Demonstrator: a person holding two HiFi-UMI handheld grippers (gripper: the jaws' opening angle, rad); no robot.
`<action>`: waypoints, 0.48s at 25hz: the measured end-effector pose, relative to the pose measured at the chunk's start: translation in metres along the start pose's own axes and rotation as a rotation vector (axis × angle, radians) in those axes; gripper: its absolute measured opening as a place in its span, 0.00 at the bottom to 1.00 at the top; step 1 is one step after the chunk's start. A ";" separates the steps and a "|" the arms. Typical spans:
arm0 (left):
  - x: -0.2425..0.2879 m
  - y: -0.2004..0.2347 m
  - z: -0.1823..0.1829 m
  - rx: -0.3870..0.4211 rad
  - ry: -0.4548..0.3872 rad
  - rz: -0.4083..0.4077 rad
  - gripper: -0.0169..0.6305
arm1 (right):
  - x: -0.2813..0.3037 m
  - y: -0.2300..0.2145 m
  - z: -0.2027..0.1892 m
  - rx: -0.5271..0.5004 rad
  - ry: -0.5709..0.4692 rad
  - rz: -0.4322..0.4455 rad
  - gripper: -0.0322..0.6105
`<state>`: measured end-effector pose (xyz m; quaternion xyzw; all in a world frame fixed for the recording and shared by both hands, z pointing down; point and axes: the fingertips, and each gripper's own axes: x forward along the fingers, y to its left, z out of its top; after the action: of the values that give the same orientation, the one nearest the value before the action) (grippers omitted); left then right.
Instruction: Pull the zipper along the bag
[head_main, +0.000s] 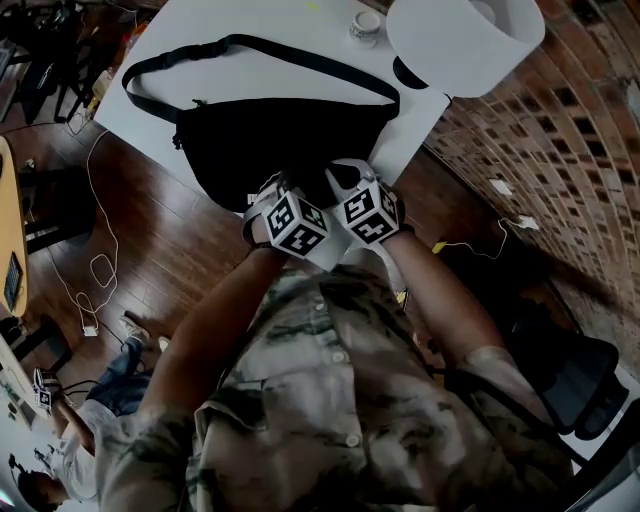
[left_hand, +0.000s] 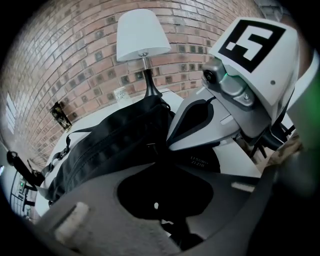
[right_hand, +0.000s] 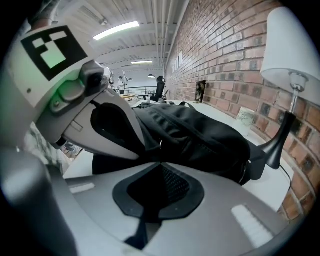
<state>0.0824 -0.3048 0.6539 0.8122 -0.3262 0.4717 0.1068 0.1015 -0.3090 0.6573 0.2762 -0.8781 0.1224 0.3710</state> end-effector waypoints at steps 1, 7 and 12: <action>-0.001 0.000 0.000 -0.012 -0.004 -0.007 0.07 | 0.000 0.000 0.000 -0.006 0.002 0.000 0.06; -0.014 0.003 -0.003 -0.060 -0.027 -0.064 0.07 | 0.001 0.001 -0.002 -0.028 0.018 -0.005 0.06; -0.026 0.014 -0.012 -0.085 -0.040 -0.091 0.07 | 0.003 0.002 -0.003 -0.027 0.057 -0.002 0.06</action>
<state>0.0561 -0.2987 0.6371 0.8303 -0.3108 0.4357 0.1557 0.1006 -0.3072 0.6610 0.2682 -0.8686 0.1180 0.3996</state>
